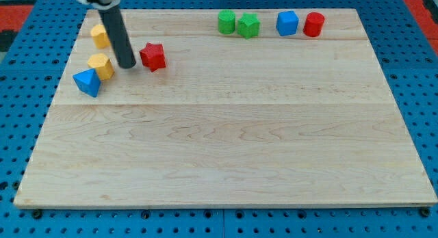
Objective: Move the red star and yellow heart towards the center left
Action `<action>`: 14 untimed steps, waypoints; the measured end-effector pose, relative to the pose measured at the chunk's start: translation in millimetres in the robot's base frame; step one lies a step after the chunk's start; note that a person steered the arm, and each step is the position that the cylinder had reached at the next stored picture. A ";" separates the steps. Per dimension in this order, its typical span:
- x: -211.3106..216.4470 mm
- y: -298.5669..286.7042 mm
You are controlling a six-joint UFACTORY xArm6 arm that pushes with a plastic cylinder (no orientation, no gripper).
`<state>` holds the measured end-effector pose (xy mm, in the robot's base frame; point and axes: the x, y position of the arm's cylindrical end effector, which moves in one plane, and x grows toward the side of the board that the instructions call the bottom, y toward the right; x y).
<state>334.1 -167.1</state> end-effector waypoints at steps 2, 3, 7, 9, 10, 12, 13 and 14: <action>-58.7 63.4; -17.1 88.7; -89.6 13.1; -72.0 -56.9; -30.3 -58.8; -130.3 24.2; -142.8 43.9; -141.0 106.4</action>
<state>193.2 -60.7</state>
